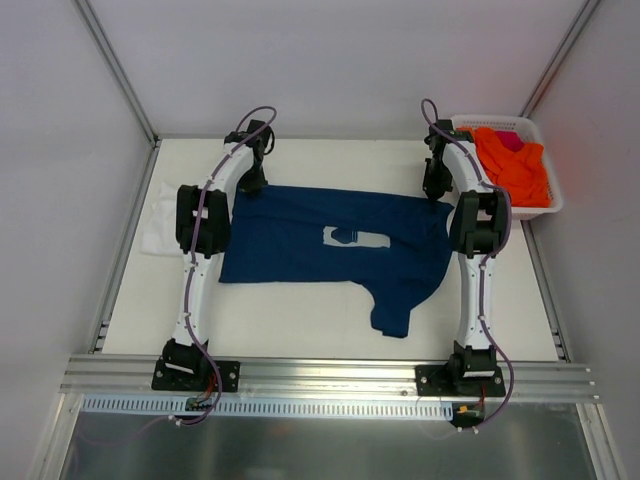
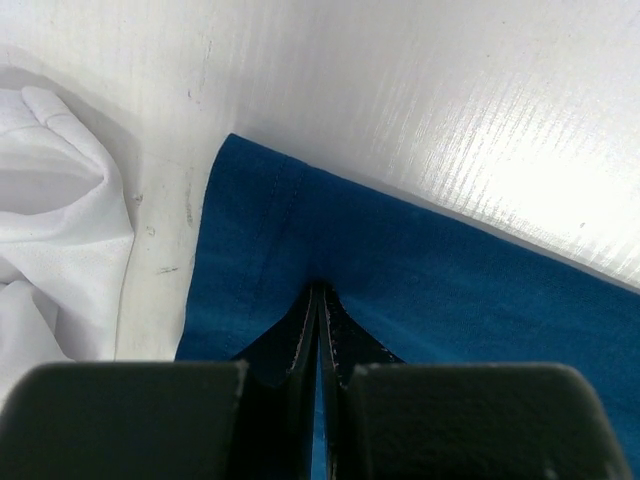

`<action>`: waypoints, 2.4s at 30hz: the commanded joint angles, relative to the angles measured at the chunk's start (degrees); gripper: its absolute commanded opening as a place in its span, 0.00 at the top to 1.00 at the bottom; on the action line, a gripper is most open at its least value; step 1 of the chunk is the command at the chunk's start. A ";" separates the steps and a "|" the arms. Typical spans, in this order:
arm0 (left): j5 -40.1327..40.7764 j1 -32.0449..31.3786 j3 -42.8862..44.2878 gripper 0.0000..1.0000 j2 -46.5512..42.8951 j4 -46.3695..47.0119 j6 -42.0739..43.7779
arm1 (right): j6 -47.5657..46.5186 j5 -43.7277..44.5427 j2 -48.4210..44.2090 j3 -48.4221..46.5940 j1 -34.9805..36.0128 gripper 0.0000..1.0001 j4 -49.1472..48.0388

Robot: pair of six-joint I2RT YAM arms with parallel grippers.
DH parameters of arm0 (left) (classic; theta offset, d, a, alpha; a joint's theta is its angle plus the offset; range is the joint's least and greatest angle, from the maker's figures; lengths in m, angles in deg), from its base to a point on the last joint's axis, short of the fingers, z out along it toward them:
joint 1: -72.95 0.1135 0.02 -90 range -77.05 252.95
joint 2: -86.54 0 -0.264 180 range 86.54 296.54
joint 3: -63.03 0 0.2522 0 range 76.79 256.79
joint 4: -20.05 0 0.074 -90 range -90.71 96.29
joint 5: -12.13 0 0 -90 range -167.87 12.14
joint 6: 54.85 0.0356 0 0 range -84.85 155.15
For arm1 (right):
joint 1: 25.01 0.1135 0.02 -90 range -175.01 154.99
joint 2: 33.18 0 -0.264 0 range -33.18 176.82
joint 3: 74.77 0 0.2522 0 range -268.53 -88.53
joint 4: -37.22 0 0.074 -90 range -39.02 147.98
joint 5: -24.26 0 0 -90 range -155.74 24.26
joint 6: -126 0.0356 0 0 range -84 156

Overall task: Fold and stack the t-shirts
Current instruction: Fold the flattened tshirt in 1/3 of the way, then grap the side of the flattened tshirt closest away from the robot with both arms

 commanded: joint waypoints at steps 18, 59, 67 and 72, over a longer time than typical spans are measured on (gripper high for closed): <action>13.90 -7.84 -6.20 0.01 -31.32 14.04 9.46 | -6.85 -6.74 -37.48 14.59 -1.05 0.23 -25.08; 12.32 -13.39 -73.45 0.01 -46.12 18.61 -12.34 | 26.46 13.12 -76.54 93.62 29.98 0.21 -23.40; 12.32 -13.30 -73.71 0.01 -46.12 18.70 -12.16 | 28.39 11.71 -66.96 92.39 30.24 0.37 -27.98; 12.23 -13.30 -73.80 0.03 -46.56 18.61 -11.72 | 29.10 11.71 -64.40 92.21 30.68 0.45 -28.24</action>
